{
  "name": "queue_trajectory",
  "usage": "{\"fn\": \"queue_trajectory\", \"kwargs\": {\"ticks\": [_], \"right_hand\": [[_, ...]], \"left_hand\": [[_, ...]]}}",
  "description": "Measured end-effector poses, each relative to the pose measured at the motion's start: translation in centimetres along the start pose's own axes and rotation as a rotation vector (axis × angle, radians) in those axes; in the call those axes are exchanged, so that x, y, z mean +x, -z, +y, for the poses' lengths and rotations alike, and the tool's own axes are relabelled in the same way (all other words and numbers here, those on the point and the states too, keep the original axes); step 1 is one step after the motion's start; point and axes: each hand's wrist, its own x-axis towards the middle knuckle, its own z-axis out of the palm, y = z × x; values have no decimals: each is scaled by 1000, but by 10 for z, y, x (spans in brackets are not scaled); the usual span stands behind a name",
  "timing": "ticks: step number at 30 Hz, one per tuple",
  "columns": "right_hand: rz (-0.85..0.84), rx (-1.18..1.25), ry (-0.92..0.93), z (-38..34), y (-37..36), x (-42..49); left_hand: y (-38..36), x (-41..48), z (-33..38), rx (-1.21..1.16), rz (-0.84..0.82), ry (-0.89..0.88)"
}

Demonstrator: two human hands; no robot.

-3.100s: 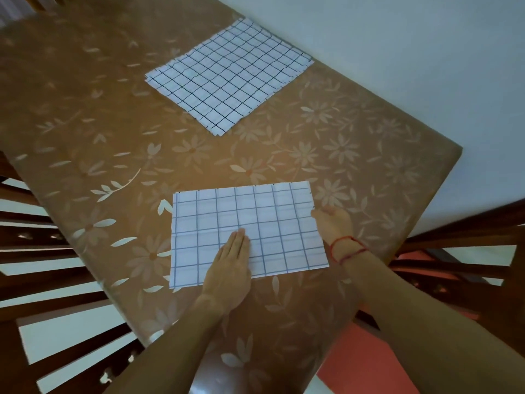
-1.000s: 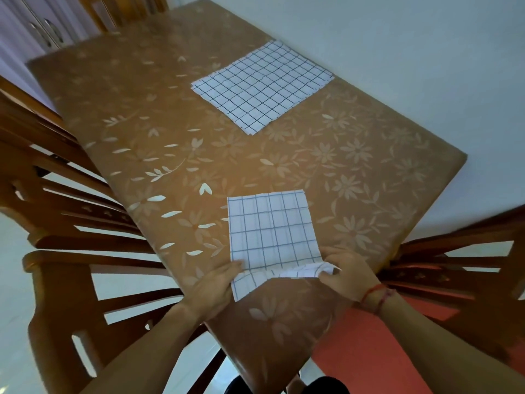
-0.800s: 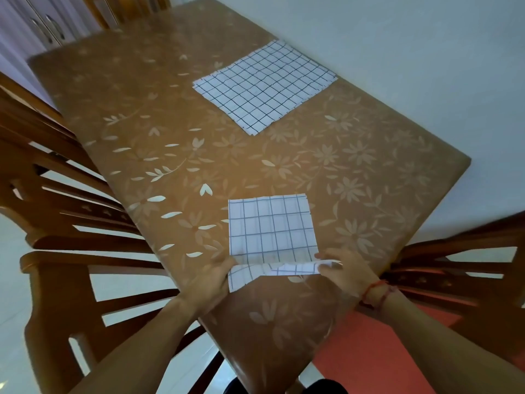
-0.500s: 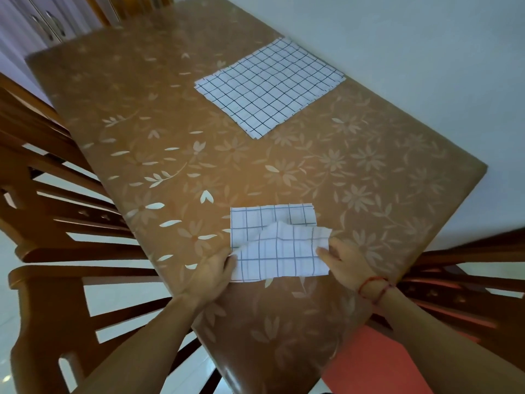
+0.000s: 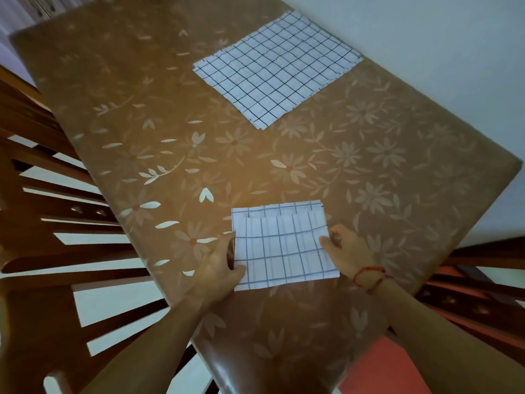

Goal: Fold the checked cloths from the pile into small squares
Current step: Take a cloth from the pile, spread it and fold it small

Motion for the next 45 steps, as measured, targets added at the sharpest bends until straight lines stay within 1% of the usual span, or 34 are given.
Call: {"fn": "queue_trajectory", "kwargs": {"ticks": [3, 7, 9, 11, 14, 17, 20, 22, 24, 27, 28, 29, 30, 33, 34, 37, 43, 45], "right_hand": [[4, 21, -9, -2, -1, 4], [-35, 136, -121, -4, -1, 9], [-97, 192, -160, -4, 1, 7], [-167, 233, -162, -1, 5, 3], [-188, 223, -133, 8, 6, -1], [-161, 180, -145, 14, 3, -3], [-120, 119, -141, 15, -2, -4], [-84, 76, -132, 13, -2, -7], [-50, 38, -108, 10, -2, -10], [-9, 9, -79, 7, -1, -15], [-9, 16, -75, 6, -1, -17], [-11, 33, -79, 6, -2, -17], [-7, 59, -90, 6, -3, -18], [22, 87, -115, 7, -2, -19], [24, 77, -114, 8, -2, -20], [30, 62, -111, 11, -2, -22], [29, 72, -118, 10, -6, -22], [31, 60, -115, 9, -6, -23]], "left_hand": [[1, 3, 4, -33, 98, -4], [0, 7, 5, -69, 161, 19], [-2, 7, 5, -83, 183, 21], [-2, 5, 6, -91, 208, 8], [-2, 6, 5, -99, 218, 27], [-4, 7, 5, -87, 186, 33], [-4, 8, 7, -70, 201, 22], [-3, 7, 7, -14, 214, 14], [-2, 3, 5, 114, 228, -39], [-6, -10, 3, 326, 244, -222], [-8, -16, 1, 358, 239, -271], [-10, -22, 1, 357, 236, -275], [-10, -28, 0, 316, 237, -223], [-9, -41, -3, 132, 255, 43], [-10, -44, -4, 106, 258, 82], [-11, -49, -3, -8, 273, 122], [-15, -45, 7, -193, 367, 92], [-16, -43, 8, -264, 363, 114]]}}
